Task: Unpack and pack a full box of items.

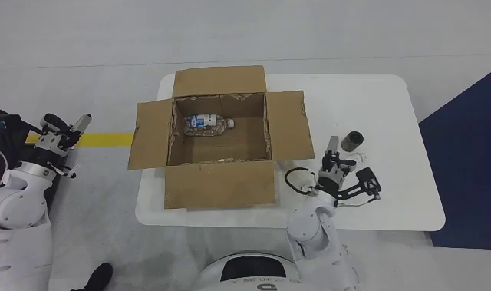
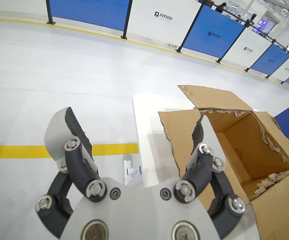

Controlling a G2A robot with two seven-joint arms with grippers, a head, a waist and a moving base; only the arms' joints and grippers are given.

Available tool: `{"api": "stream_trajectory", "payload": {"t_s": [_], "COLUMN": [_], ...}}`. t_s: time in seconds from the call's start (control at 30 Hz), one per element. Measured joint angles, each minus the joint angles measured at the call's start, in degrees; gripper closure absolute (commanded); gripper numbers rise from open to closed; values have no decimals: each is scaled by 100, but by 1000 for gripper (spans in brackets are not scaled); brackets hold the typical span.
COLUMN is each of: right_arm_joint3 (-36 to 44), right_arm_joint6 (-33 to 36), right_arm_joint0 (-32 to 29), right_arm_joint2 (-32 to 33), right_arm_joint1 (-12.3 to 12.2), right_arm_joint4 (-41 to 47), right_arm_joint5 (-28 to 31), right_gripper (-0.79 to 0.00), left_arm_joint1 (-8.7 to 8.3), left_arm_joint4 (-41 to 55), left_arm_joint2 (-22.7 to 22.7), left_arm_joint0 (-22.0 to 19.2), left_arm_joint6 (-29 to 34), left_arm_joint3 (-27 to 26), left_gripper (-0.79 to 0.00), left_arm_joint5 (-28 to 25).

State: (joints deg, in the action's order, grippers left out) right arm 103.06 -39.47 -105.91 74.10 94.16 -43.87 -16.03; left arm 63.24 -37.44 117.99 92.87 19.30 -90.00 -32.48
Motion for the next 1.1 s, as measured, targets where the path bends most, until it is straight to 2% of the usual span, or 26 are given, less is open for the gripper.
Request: {"api": "stream_trajectory", "payload": {"t_s": [0.13, 0.27, 0.37, 0.5, 0.83, 0.93, 1.0, 1.1], "right_arm_joint3": [399, 579, 375, -100, -108, -374, -683, -1200], "right_arm_joint6": [717, 1814, 2726, 3801, 3766, 4354, 5018, 5659], "right_arm_joint0": [-107, 100, 593, 1333, 1317, 1678, 2105, 2736], "right_arm_joint2": [-179, -183, -206, -246, -259, -466, -657, -944], "right_arm_joint1": [-116, -259, -325, -364, -365, -357, -332, -281], "right_arm_joint4": [-848, -1391, -1255, -672, -711, -807, -611, -645], "right_arm_joint5": [936, 2329, 3244, 4126, 4058, 3690, 3434, 2964], "right_gripper": [-785, -785, -785, -785, -785, -785, -785, -785], "left_arm_joint1": [0, 0, 0, 0, 0, 0, 0, 0], "left_arm_joint4": [0, 0, 0, 0, 0, 0, 0, 0], "left_arm_joint2": [0, 0, 0, 0, 0, 0, 0, 0], "left_arm_joint0": [0, 0, 0, 0, 0, 0, 0, 0], "left_arm_joint6": [0, 0, 0, 0, 0, 0, 0, 0], "left_arm_joint3": [0, 0, 0, 0, 0, 0, 0, 0], "left_gripper": [-785, -785, -785, -785, -785, -785, -785, -785], "left_arm_joint5": [0, 0, 0, 0, 0, 0, 0, 0]}}
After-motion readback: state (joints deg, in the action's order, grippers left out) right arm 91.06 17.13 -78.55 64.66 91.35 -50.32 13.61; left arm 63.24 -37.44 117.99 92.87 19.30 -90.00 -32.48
